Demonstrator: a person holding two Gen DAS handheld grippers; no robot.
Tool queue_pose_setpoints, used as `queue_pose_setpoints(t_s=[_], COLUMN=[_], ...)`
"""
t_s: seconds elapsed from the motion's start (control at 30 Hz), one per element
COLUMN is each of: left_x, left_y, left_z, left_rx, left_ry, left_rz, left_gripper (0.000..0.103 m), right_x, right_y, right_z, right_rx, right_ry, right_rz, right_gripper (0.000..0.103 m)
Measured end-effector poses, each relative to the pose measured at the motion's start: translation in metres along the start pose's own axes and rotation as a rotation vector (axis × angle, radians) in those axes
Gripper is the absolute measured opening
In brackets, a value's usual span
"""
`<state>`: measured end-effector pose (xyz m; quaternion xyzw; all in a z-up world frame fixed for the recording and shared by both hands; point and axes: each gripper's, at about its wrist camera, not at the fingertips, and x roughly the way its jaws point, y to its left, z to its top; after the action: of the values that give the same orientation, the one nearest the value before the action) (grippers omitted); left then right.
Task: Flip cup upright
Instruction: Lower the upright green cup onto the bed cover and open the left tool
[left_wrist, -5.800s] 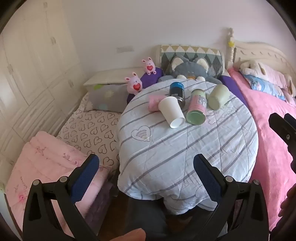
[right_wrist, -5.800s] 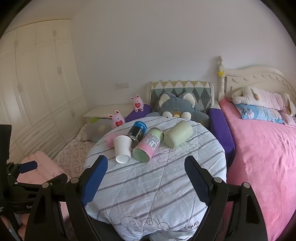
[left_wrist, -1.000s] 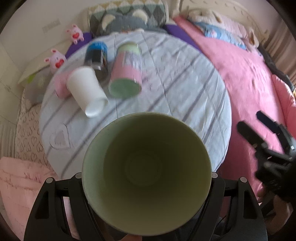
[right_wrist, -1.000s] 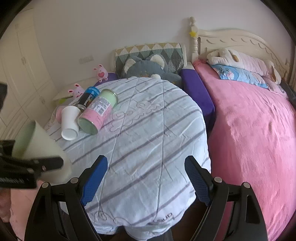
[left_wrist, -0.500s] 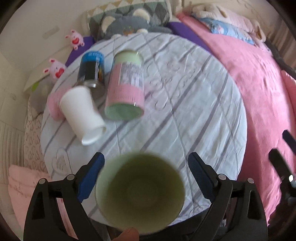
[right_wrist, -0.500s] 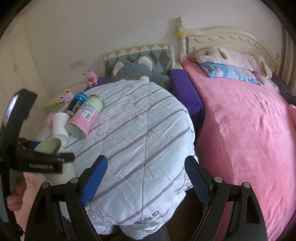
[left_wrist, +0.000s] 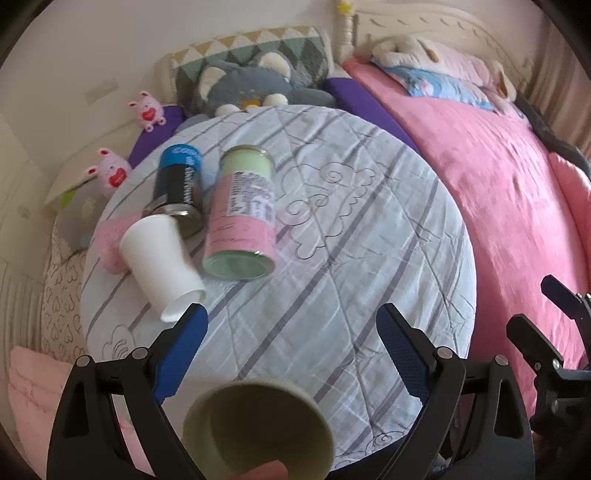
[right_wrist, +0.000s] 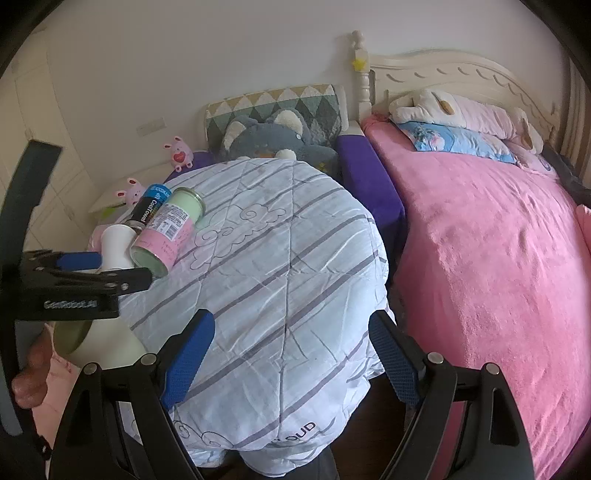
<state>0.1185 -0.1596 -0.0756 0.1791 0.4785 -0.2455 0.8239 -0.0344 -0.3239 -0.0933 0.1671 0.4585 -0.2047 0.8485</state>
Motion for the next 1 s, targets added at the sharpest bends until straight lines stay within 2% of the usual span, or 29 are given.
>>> queue_pose_setpoints(t_s=[0.13, 0.3, 0.5, 0.63, 1.0], left_x=[-0.015, -0.040, -0.035, -0.052, -0.088], left_y=[0.008, 0.014, 0.025, 0.032, 0.056], left_z=[-0.016, -0.039, -0.051, -0.065, -0.132], left_rx=[-0.034, -0.031, -0.055, -0.080, -0.165], left_ry=[-0.023, -0.092, -0.067, -0.113, -0.145], left_rz=[0.020, 0.060, 0.051, 0.035, 0.133], left_gripper=[0.094, 0.094, 0.094, 0.094, 0.094], right_x=[-0.001, -0.007, -0.017, -0.026, -0.042], right_y=[0.010, 0.030, 0.054, 0.061, 0.096], right_z=[0.001, 0.000, -0.009, -0.010, -0.032], right_rx=[-0.024, -0.060, -0.109, -0.126, -0.215], right_ry=[-0.004, -0.012, -0.014, -0.018, -0.012], right_rz=[0.025, 0.058, 0.080, 0.081, 0.163], right_gripper=[0.086, 0.086, 0.086, 0.086, 0.086])
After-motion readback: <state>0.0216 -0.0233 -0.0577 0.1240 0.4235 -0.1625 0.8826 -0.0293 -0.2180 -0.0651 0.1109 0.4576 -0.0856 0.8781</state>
